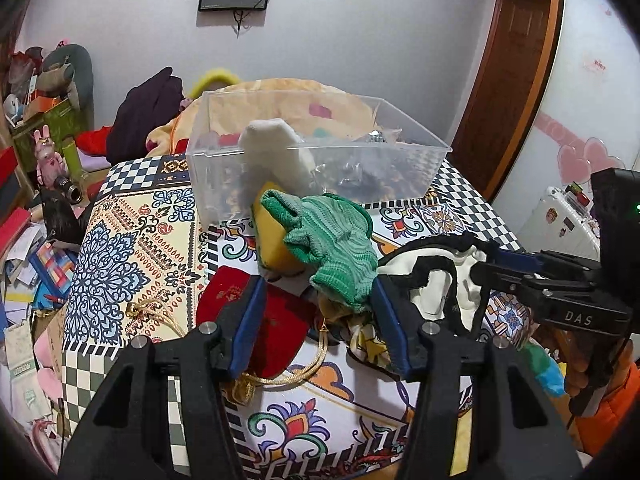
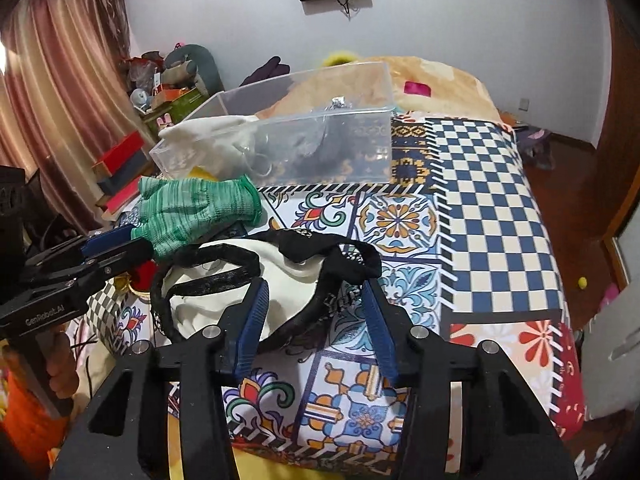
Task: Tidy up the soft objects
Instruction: 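Grasp the white bag's black strap with the right tool while the left tool grasps the green knit glove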
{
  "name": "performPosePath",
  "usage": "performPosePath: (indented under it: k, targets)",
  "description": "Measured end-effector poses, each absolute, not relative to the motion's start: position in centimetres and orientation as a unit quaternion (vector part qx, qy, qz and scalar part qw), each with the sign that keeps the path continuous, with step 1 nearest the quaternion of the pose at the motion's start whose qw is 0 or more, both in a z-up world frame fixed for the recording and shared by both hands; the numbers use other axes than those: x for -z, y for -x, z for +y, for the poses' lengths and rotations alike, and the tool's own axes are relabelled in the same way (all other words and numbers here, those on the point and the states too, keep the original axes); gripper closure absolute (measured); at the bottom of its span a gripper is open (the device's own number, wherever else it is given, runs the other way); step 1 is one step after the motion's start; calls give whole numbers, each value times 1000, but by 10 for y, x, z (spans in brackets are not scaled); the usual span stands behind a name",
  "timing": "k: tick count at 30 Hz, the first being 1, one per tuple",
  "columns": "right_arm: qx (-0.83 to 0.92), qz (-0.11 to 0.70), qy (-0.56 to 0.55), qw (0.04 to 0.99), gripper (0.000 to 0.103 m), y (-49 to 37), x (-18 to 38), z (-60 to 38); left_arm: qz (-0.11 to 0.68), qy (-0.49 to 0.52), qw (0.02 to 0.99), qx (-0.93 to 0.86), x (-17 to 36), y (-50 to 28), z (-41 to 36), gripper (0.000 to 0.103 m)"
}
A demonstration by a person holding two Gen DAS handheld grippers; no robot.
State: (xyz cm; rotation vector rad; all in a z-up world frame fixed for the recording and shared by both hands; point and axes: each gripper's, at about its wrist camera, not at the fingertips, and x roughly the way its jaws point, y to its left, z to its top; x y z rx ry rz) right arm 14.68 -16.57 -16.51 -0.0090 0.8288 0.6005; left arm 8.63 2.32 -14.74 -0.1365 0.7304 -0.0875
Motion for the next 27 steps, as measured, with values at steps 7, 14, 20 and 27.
performPosePath:
  k: [7,14,20,27]
  targets:
    - [-289,391,19,874,70,-153,167,-153,348,72,934,45,139,-95,23,50]
    - [-281,384,25,879,92,-159,165,-146,348,75,934,36,139,-112,27,58]
    - [-282,352,27,892,94,-155,149,-147,355,86,930,46,144,-115,30,83]
    - [-276,321,23,905,95,-157,128,-149,329,81,940,49,127,-104,29,90]
